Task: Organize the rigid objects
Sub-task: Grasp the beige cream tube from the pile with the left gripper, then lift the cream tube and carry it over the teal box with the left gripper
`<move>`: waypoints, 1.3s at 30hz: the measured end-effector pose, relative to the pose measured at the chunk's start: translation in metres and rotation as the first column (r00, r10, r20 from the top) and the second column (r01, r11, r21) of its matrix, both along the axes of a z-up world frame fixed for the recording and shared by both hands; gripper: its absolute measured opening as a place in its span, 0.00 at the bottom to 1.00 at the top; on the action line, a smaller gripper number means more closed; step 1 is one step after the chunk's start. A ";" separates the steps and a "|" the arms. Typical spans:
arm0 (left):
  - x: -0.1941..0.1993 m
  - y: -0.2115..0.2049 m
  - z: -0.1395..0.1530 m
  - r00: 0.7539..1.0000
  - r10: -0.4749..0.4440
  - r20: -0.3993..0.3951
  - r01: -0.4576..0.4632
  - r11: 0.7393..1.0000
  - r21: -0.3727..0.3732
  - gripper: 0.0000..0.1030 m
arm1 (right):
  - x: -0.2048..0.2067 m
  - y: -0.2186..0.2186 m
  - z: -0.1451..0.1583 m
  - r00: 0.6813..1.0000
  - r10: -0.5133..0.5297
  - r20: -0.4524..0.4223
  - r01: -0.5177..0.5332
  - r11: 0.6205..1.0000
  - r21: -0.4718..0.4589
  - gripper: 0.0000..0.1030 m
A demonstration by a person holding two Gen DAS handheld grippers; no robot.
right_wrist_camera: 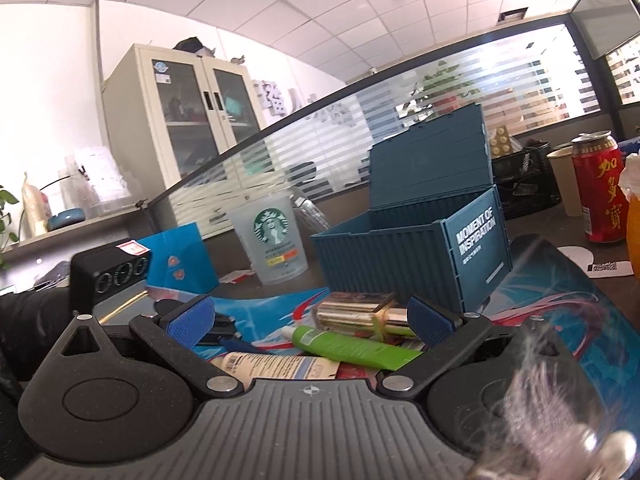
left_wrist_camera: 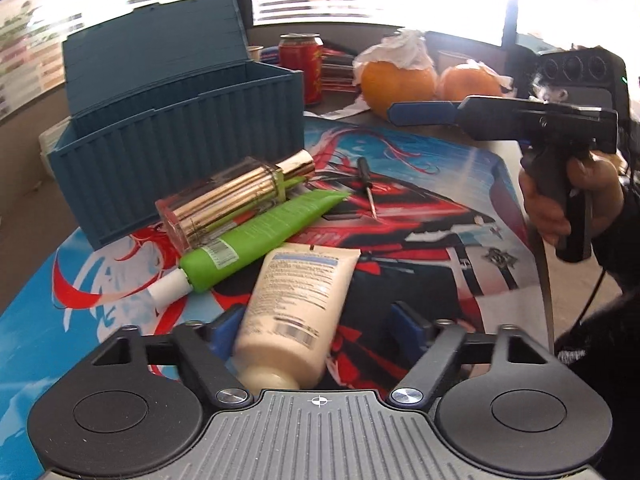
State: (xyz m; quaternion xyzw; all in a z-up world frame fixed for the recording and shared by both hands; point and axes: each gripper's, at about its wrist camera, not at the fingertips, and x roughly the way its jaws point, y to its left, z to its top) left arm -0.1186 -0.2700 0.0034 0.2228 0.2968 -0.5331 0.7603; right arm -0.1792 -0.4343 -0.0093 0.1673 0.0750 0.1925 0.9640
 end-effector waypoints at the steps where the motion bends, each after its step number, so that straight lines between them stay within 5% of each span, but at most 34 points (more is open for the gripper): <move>1: 0.000 -0.001 0.002 1.000 0.013 0.005 -0.013 1.000 -0.002 0.44 | 0.002 0.000 0.000 1.000 -0.012 0.004 0.012 1.000 0.003 1.00; 6: 0.001 -0.003 0.004 1.000 0.029 -0.005 -0.029 1.000 0.009 0.44 | 0.009 -0.008 -0.001 0.998 -0.063 0.020 0.063 0.998 0.029 1.00; 13: 0.000 -0.001 0.006 0.997 0.049 -0.056 -0.050 0.998 -0.023 0.43 | 0.024 -0.030 -0.011 0.998 -0.032 -0.059 0.045 0.976 0.215 1.00; 19: -0.001 0.003 0.019 0.997 0.055 -0.048 -0.058 0.997 -0.056 0.43 | 0.017 -0.040 -0.013 1.000 -0.006 -0.022 0.012 0.961 0.277 1.00; 30: 0.012 -0.007 0.083 0.991 -0.015 0.130 0.023 0.998 -0.057 0.43 | 0.014 -0.041 -0.013 1.000 0.023 0.001 -0.023 0.957 0.289 1.00; 39: 0.043 -0.037 0.130 0.931 -0.140 0.336 0.135 0.990 0.039 0.43 | 0.011 -0.037 -0.012 0.998 0.061 0.025 -0.065 0.963 0.262 1.00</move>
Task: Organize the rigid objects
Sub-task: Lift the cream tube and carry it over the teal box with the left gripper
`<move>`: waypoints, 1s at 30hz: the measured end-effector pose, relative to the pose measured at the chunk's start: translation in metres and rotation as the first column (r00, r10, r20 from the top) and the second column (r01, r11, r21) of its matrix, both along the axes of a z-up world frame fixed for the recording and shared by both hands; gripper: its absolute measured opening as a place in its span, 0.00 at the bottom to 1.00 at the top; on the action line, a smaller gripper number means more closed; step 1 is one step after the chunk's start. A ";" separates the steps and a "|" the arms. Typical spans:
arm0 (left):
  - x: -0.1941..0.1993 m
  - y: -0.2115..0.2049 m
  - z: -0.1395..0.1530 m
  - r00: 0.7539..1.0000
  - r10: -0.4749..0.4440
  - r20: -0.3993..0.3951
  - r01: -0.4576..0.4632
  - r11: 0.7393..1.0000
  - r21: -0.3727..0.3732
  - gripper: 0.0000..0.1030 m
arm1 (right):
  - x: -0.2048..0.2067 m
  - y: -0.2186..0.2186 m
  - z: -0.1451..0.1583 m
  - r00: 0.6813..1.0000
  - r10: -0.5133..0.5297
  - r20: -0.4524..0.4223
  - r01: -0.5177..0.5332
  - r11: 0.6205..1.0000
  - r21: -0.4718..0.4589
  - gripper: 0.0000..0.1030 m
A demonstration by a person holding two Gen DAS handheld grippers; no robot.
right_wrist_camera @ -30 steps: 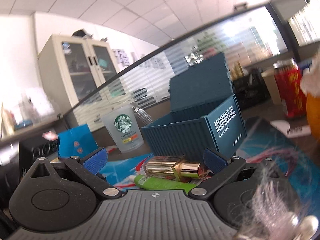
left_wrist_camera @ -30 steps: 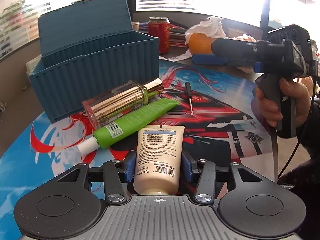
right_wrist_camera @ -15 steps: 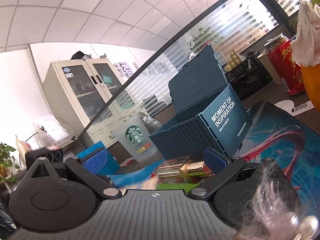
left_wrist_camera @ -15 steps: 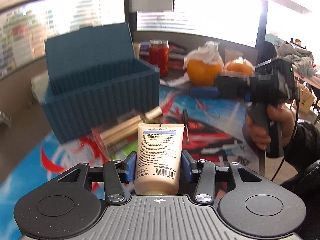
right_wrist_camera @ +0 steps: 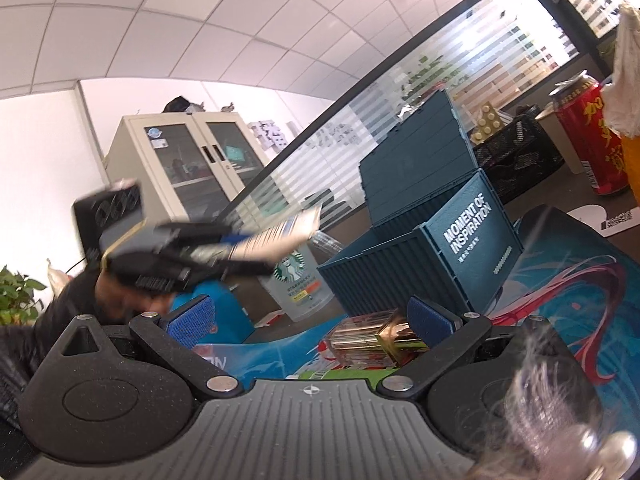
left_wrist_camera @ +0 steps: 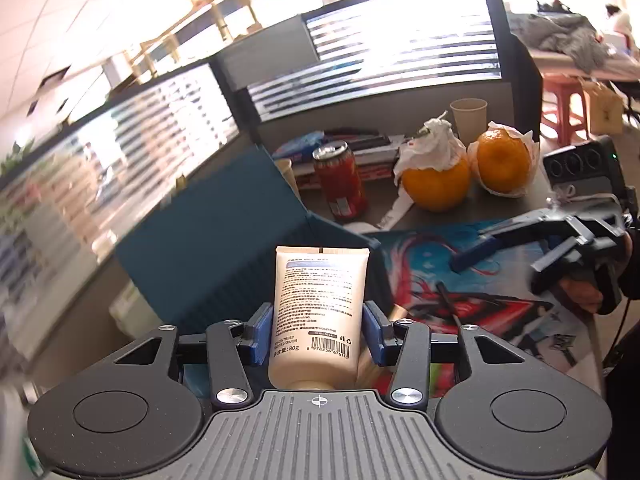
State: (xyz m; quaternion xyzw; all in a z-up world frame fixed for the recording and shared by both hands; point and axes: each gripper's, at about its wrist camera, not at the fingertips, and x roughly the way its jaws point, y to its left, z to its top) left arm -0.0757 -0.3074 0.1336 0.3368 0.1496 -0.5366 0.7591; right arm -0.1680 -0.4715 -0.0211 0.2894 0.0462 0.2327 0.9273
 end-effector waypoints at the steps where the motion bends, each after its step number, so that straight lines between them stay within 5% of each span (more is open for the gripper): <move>1: 0.004 -0.004 0.005 1.000 -0.018 0.009 0.018 1.000 0.010 0.43 | -0.001 0.001 0.000 1.000 0.006 0.005 -0.006 1.000 -0.008 1.00; 9: 0.041 -0.045 0.017 0.975 -0.218 0.043 0.208 0.964 0.164 0.44 | -0.004 0.004 0.002 0.999 0.032 0.035 -0.032 0.999 -0.027 1.00; 30: 0.128 -0.104 -0.031 0.918 -0.362 -0.163 0.394 0.877 0.275 0.44 | 0.000 0.003 0.001 0.999 0.030 0.019 -0.030 0.999 -0.011 1.00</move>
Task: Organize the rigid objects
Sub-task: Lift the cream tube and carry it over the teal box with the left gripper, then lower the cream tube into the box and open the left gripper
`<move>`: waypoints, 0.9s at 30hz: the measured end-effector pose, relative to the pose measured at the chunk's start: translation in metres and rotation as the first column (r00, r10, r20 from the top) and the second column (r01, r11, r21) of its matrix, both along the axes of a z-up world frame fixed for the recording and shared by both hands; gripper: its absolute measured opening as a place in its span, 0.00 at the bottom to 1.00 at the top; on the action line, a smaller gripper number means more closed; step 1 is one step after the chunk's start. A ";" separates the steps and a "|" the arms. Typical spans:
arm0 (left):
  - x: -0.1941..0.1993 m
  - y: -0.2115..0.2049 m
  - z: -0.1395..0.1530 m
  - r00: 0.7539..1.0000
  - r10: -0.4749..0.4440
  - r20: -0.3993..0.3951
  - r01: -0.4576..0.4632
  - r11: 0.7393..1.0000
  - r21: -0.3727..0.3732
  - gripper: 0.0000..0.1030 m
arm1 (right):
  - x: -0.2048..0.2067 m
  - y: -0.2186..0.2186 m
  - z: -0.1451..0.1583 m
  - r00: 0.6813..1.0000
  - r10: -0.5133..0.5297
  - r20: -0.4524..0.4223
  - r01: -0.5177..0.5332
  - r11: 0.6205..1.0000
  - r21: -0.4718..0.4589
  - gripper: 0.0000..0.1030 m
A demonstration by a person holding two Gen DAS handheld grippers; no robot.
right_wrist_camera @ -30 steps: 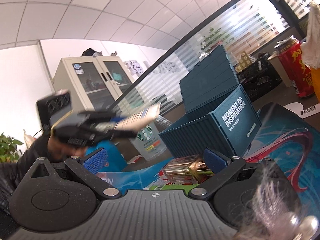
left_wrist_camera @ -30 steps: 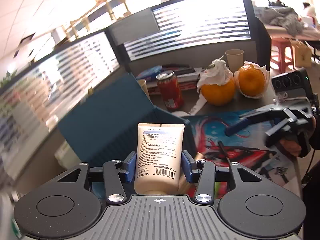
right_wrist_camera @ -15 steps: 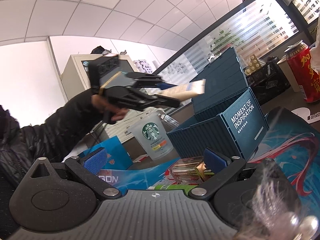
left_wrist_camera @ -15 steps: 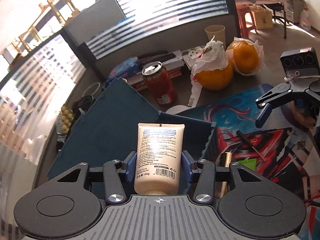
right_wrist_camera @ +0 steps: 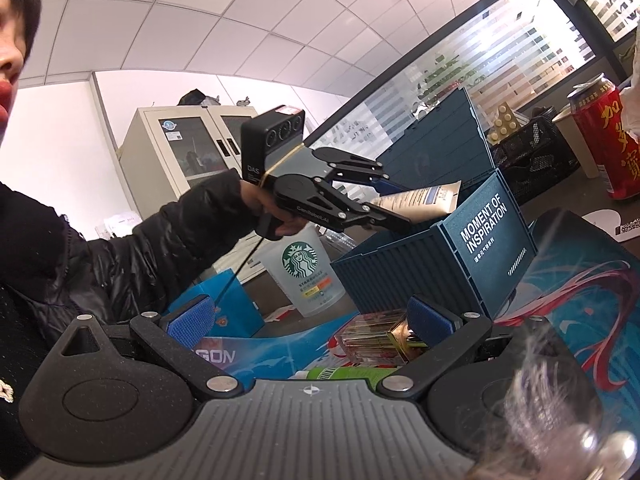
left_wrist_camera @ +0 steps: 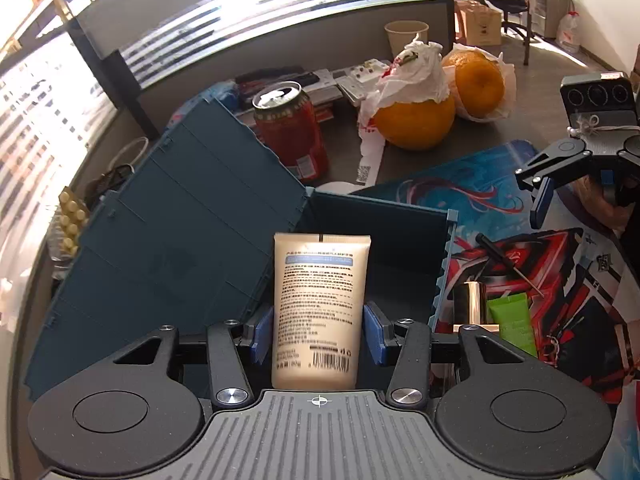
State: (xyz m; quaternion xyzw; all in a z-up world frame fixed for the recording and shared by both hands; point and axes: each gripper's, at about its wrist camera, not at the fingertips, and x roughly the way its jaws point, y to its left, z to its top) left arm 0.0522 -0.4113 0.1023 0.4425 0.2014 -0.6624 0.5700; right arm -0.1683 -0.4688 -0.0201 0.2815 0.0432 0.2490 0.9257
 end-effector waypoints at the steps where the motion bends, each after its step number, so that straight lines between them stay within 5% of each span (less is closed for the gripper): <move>1: 0.001 -0.001 -0.002 1.000 -0.005 -0.008 0.005 1.000 0.007 0.44 | 0.000 0.000 0.000 1.000 0.000 -0.001 0.000 1.000 0.003 1.00; 10: 0.021 -0.011 -0.016 0.994 0.003 -0.110 0.000 1.000 0.025 0.44 | -0.001 0.001 0.000 1.000 -0.002 0.001 0.002 1.000 -0.006 1.00; 21: 0.018 -0.003 -0.017 0.995 0.025 -0.093 -0.025 1.000 0.000 0.45 | -0.002 0.000 0.001 1.000 -0.004 0.005 0.004 1.000 -0.001 1.00; 27: 0.024 0.016 -0.015 0.990 0.111 -0.085 -0.112 0.994 -0.003 0.57 | 0.000 0.000 0.002 1.000 -0.003 0.001 0.003 1.000 -0.007 1.00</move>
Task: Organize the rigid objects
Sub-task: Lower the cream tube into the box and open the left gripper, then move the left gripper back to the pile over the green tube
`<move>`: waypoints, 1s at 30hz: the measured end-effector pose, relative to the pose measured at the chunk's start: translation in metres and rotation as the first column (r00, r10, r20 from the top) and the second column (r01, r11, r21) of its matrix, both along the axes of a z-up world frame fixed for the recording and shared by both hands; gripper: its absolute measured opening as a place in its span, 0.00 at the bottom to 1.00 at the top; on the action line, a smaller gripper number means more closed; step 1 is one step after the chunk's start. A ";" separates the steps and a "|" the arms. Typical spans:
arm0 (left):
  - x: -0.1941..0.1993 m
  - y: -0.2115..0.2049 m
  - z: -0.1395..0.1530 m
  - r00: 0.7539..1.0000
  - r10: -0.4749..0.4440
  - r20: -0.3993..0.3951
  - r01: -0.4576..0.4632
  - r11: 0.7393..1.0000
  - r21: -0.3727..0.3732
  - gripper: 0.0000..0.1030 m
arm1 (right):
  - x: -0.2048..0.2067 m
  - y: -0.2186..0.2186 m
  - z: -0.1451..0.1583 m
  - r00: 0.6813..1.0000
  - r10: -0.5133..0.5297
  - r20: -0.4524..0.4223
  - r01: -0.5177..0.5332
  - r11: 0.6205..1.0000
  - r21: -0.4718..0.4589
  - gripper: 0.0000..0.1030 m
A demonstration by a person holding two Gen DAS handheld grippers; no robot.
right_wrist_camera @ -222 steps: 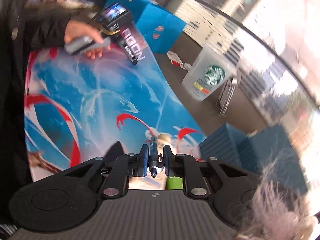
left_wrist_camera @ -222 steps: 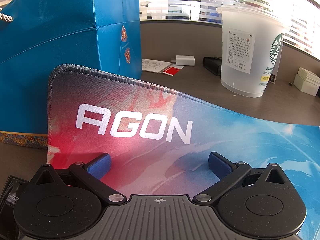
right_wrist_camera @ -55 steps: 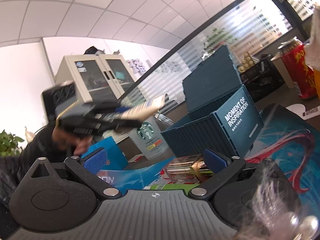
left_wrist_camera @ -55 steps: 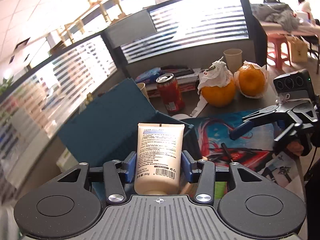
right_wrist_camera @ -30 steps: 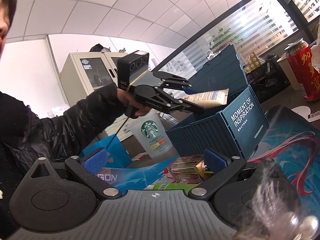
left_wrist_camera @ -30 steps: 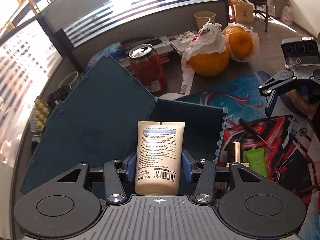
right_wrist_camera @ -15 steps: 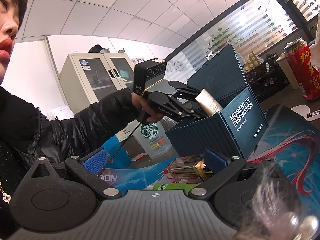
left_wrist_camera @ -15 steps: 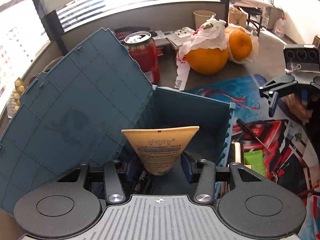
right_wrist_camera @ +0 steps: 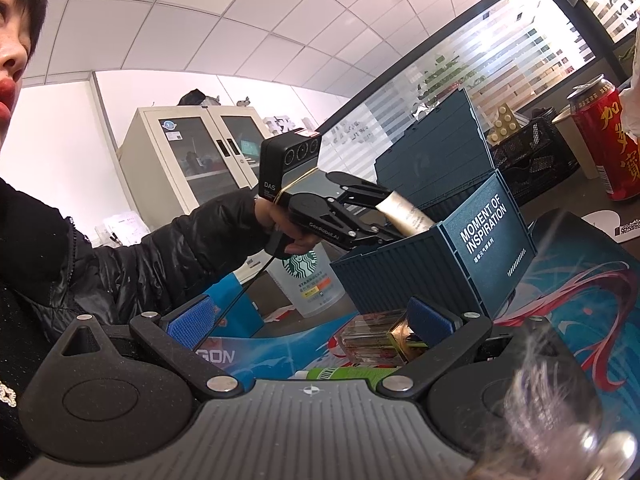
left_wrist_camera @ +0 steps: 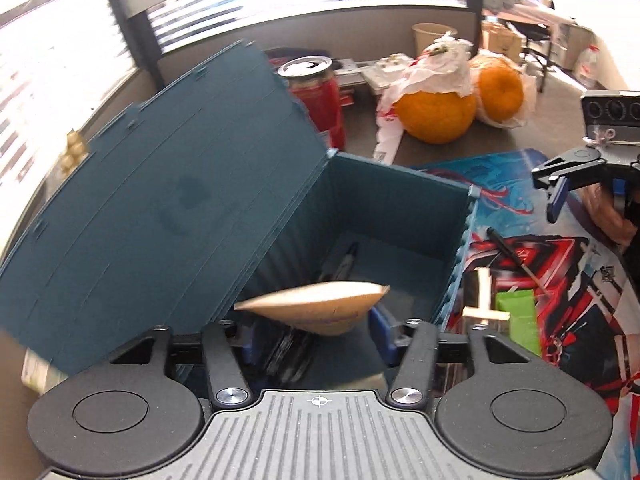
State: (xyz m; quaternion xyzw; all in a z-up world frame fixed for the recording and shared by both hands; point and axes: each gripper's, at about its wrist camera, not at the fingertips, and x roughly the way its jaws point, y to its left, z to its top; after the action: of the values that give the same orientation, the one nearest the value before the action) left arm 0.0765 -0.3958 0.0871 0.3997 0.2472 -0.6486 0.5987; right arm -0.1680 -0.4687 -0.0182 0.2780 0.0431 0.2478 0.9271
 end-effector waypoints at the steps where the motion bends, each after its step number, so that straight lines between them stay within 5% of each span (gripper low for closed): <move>1: 0.000 0.003 -0.001 1.000 0.011 0.008 -0.011 1.000 0.001 0.59 | 0.000 0.000 0.000 1.000 0.000 0.000 0.000 1.000 -0.001 1.00; 7: 0.002 0.021 0.002 0.997 0.067 0.029 -0.066 0.998 -0.022 0.68 | 0.001 0.001 0.000 1.000 -0.004 0.001 0.004 1.000 -0.005 1.00; 16: -0.010 0.045 0.020 0.991 0.119 0.054 -0.116 0.991 -0.063 0.70 | 0.002 0.002 -0.001 1.000 -0.003 0.000 0.003 1.000 -0.015 1.00; 24: -0.076 0.086 0.028 0.994 0.076 0.073 -0.063 0.985 -0.163 0.86 | 0.002 0.002 -0.001 1.000 -0.007 -0.002 0.007 1.000 -0.014 1.00; 30: -0.115 0.111 0.002 0.996 0.092 -0.006 -0.091 0.977 -0.193 0.99 | 0.002 0.002 -0.001 1.000 -0.011 -0.007 0.011 1.000 -0.020 1.00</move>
State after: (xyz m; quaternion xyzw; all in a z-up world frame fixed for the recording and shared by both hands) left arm -0.0385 -0.2849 0.0892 0.3290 0.2001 -0.6407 0.6642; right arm -0.1662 -0.4662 -0.0194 0.2698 0.0471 0.2411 0.9311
